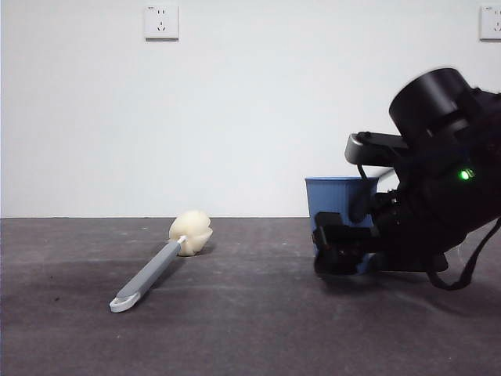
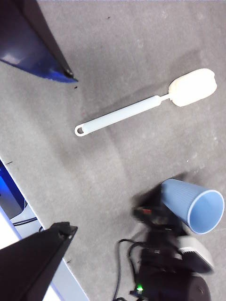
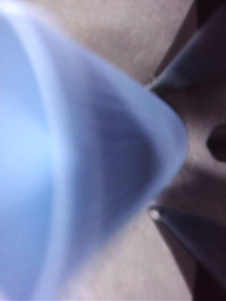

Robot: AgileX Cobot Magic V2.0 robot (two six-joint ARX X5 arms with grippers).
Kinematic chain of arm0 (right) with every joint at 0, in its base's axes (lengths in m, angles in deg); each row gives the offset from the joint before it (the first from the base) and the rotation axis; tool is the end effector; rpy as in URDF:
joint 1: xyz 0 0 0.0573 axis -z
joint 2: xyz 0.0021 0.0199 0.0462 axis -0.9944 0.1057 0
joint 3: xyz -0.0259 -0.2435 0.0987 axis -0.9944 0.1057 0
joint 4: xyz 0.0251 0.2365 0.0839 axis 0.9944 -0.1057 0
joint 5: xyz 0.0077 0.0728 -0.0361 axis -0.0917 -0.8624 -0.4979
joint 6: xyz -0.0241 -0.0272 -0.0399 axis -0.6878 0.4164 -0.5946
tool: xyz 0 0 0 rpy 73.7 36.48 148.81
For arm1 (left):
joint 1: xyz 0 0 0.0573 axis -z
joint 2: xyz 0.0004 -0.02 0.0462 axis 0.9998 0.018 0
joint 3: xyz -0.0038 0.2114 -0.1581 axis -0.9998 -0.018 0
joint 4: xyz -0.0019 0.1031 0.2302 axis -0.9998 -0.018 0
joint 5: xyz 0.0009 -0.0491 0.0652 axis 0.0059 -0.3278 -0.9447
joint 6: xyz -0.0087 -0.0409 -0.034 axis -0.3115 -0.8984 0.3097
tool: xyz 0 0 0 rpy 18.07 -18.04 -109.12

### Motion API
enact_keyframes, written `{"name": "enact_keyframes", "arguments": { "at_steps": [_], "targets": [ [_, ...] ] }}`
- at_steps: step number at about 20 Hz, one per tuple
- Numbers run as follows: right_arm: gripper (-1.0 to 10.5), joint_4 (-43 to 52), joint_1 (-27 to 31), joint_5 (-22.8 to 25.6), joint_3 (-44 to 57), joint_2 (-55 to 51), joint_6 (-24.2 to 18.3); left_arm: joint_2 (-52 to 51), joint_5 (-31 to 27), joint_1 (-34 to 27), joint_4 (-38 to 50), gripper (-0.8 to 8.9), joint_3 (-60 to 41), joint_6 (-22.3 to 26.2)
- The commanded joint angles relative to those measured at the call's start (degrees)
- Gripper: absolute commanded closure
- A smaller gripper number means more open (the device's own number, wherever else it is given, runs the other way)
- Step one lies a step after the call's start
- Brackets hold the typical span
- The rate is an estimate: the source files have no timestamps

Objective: Pick up the cup brush,pick up the cup,insert the brush into the cup,clean the cup,put the cup brush back,put the cup back to the fixed position on the table

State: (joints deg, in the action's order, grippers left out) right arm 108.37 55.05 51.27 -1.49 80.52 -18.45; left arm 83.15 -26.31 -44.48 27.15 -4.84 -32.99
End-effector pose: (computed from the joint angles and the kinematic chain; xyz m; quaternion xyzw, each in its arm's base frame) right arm 0.2529 0.1370 0.0943 -0.0475 0.2604 0.1953 0.9443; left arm 0.0998 -0.0929 0.3415 -0.0120 0.3703 -0.2341 0.8988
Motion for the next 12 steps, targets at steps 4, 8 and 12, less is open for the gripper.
{"name": "enact_keyframes", "arguments": {
  "at_steps": [4, 8, 12],
  "targets": [
    [3.8, -10.7, -0.1, -0.2, 1.0, -4.6, 3.1, -0.1, -0.3, 0.2, -0.1, 3.11, -0.5, 0.7],
    [3.7, -25.7, -0.8, -1.1, 1.0, -15.1, 4.2, -0.1, -0.8, 0.2, 0.0, 3.11, -0.5, 0.7],
    [3.7, -41.6, -1.6, -1.7, 1.0, -31.5, 4.4, -0.1, -3.3, 0.2, 0.0, 3.11, -0.5, 1.7]
  ]
}}
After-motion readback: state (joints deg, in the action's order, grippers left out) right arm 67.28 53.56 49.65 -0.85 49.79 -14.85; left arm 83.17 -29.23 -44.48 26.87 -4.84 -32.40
